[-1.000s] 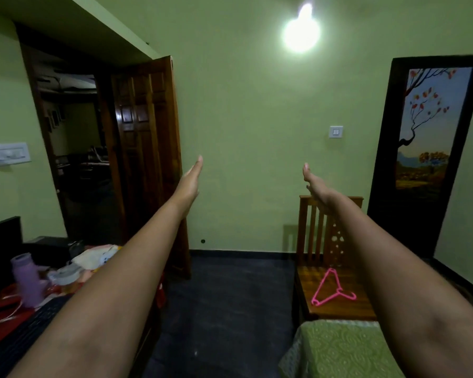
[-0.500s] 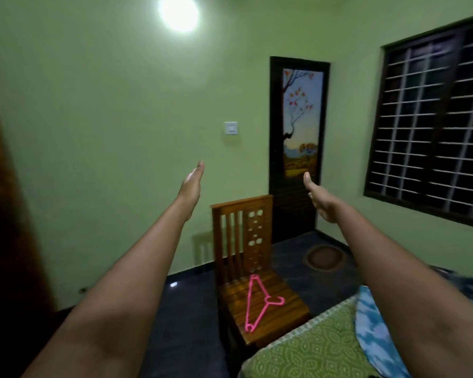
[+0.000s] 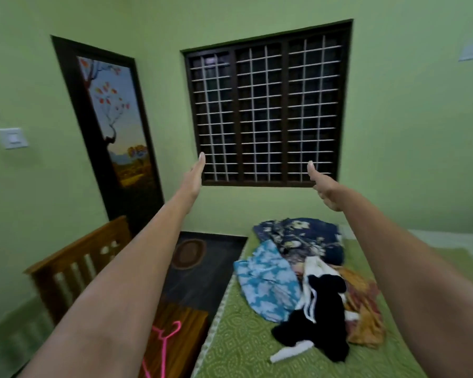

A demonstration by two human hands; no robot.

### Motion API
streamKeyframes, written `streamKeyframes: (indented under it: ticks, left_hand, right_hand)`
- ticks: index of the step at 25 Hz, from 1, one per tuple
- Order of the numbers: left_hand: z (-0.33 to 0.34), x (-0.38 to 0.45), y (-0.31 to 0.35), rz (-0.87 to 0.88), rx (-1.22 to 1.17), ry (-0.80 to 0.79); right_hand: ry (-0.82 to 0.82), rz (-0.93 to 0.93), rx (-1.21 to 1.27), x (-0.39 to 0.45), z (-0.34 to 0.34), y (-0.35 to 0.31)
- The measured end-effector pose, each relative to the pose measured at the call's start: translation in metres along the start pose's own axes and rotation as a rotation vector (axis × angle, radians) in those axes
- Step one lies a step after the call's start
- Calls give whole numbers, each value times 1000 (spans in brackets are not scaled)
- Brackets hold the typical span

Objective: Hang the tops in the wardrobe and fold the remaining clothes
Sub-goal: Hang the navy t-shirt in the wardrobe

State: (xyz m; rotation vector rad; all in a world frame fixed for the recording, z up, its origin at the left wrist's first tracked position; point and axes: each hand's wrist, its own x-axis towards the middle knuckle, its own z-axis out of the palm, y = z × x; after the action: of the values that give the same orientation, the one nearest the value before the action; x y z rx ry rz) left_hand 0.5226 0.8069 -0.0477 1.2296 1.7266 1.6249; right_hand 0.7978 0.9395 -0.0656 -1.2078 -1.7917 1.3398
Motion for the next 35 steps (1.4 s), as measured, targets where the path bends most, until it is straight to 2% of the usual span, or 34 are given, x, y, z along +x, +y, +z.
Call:
streamKeyframes:
  ticks: [3,8,12,17,21,24,29,32,35]
  left_hand:
    - [33,21,-13,-18,-10,-115]
    - [85,60,-37,-71,-46,-221]
    - [131,97,-72,-124,2,-290]
    - [196,163,-134,-218,62,-286]
    - [255,179,-230,-433,94,-343]
    - [299,167,-322,-599,250,-449]
    - [367,131,-484,-592,536,-764]
    - [392,110,-573,-579,699,-944]
    - [399,93,-634,-664,739,-1066]
  right_hand:
    - [116,38,-18,-9,-28,13]
    - [217,105,-19,8,-60,48]
    - [211,174,-30,61,-71,97]
    - [147,301,-92,148,-79,166]
    - [96,449,-216,204,-56,255]
    - [23,564,-299,236,-33,351]
    - [-106,724,-318,270,26,508]
    - [-170,715,-278,283,66,590]
    - [-160,664,-264,293,98,642]
